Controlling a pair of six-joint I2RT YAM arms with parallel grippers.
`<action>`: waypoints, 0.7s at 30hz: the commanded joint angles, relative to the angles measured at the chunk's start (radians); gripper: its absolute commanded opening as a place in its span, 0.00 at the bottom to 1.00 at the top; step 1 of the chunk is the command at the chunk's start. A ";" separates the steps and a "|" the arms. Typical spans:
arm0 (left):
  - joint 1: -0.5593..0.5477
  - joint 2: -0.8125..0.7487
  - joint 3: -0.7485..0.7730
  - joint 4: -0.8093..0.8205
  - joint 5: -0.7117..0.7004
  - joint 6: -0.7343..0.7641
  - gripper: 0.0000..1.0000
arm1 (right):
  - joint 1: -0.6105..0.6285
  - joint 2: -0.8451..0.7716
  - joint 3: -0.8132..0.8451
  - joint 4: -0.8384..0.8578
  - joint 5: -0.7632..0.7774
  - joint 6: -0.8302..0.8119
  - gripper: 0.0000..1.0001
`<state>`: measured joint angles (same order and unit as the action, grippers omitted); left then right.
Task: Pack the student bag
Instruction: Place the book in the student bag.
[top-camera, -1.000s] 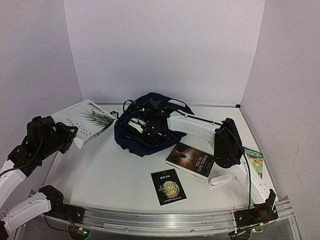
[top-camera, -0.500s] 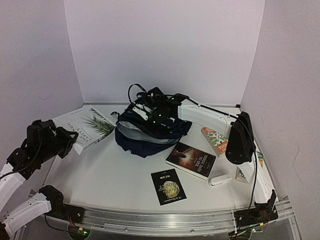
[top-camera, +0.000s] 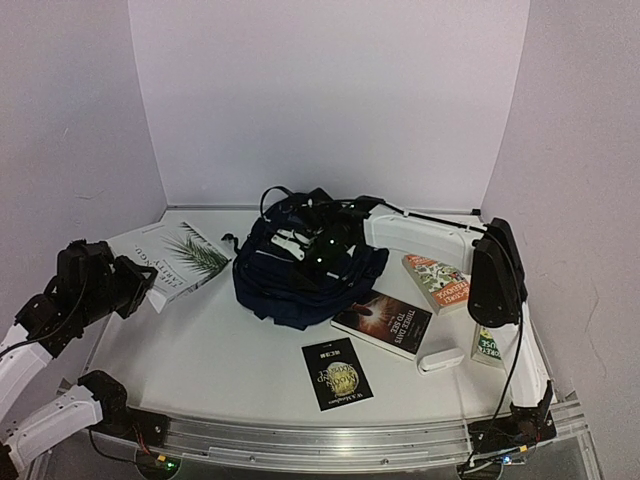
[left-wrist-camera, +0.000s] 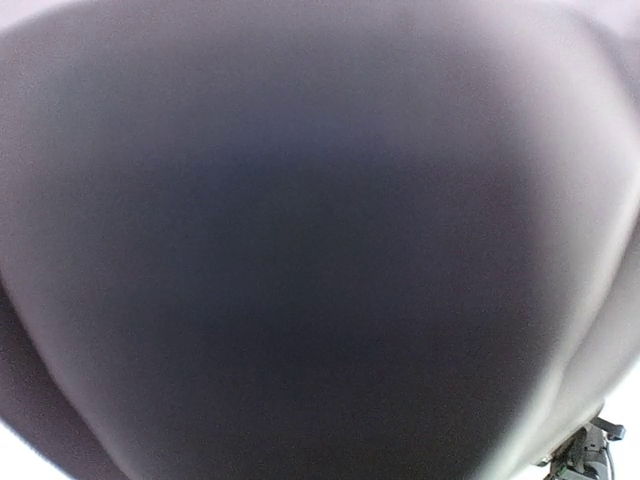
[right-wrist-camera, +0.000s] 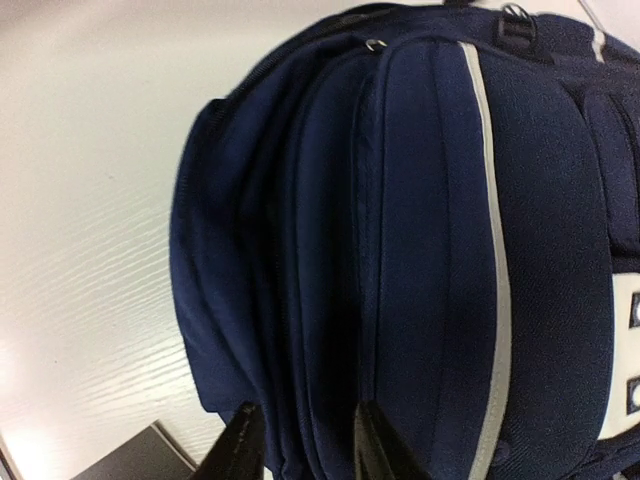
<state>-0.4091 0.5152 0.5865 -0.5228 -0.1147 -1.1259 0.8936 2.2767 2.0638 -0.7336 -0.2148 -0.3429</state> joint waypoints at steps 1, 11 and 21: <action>0.001 -0.004 0.026 0.075 -0.012 0.018 0.02 | 0.026 0.044 0.070 0.001 -0.053 0.014 0.41; 0.002 -0.023 0.022 0.060 -0.012 0.011 0.02 | 0.054 0.132 0.139 0.001 -0.033 0.022 0.54; 0.002 -0.046 -0.003 0.050 0.012 -0.004 0.02 | 0.052 0.172 0.150 0.004 0.101 -0.005 0.50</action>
<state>-0.4091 0.4918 0.5848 -0.5233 -0.1073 -1.1270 0.9525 2.4459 2.1841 -0.7271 -0.1927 -0.3410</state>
